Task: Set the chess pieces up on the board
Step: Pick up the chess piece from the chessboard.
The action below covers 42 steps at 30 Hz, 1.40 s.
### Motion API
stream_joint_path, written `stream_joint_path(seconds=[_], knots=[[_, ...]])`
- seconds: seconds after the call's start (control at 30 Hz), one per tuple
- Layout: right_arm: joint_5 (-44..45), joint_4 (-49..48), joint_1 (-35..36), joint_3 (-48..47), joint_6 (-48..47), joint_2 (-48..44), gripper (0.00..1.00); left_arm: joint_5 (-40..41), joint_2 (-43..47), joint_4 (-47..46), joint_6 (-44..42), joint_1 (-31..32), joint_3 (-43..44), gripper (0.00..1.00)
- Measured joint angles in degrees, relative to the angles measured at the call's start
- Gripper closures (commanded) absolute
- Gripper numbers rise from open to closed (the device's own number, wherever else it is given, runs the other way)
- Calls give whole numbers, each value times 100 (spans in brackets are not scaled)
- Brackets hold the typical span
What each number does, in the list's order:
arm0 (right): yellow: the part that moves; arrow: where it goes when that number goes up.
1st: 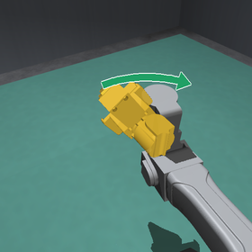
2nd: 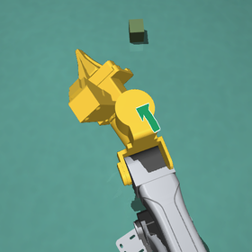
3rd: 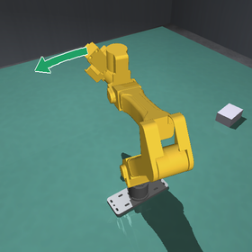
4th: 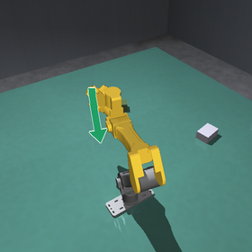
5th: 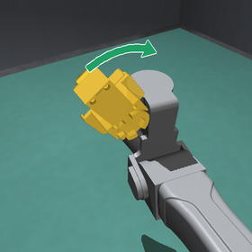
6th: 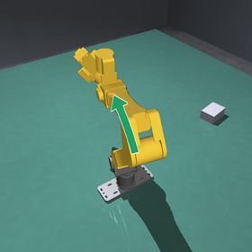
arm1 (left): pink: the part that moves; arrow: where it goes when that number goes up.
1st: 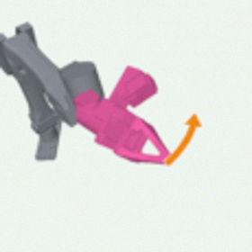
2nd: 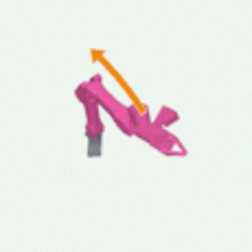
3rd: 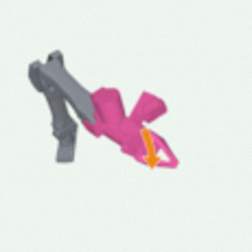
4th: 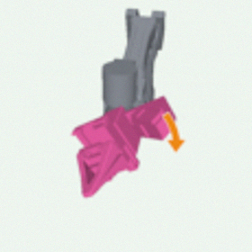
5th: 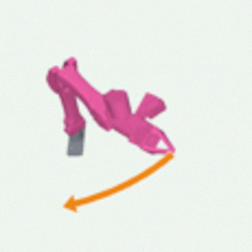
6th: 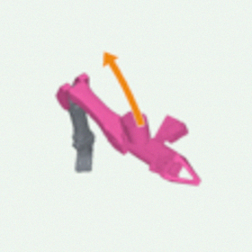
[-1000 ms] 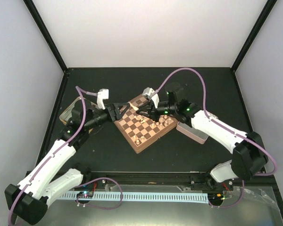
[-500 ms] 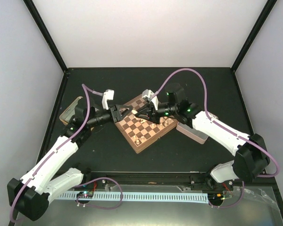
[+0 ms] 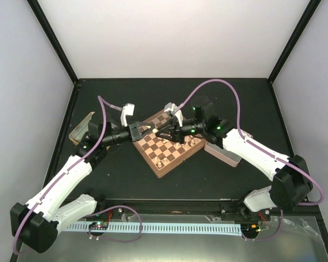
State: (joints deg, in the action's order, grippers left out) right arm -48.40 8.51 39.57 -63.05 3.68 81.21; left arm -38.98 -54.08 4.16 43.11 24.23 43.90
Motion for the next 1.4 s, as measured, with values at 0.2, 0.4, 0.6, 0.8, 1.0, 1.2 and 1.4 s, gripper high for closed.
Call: stream_joint_path(seconds=[0.2,0.4,0.6,0.8,1.0,1.2,1.4], knots=[[-129,-575,0,7,780,-140,48,-76,-4,-101,173,-15,2,99],[-70,-1106,0,98,1462,-297,31,-59,-2,-131,455,-24,2,98],[452,-2625,0,1220,3047,-728,23,24,46,-490,1154,-55,0,98],[1049,-3893,0,1836,4664,-896,27,111,98,-1211,2087,-61,-46,98],[1377,-5025,0,2249,5989,-896,41,245,96,-1690,2730,-66,-151,99],[1582,-5333,0,2356,6610,-920,50,382,85,-1867,2946,-66,-173,98],[1637,-5289,9,2354,6741,-1012,65,411,81,-1897,2992,-66,-175,99]])
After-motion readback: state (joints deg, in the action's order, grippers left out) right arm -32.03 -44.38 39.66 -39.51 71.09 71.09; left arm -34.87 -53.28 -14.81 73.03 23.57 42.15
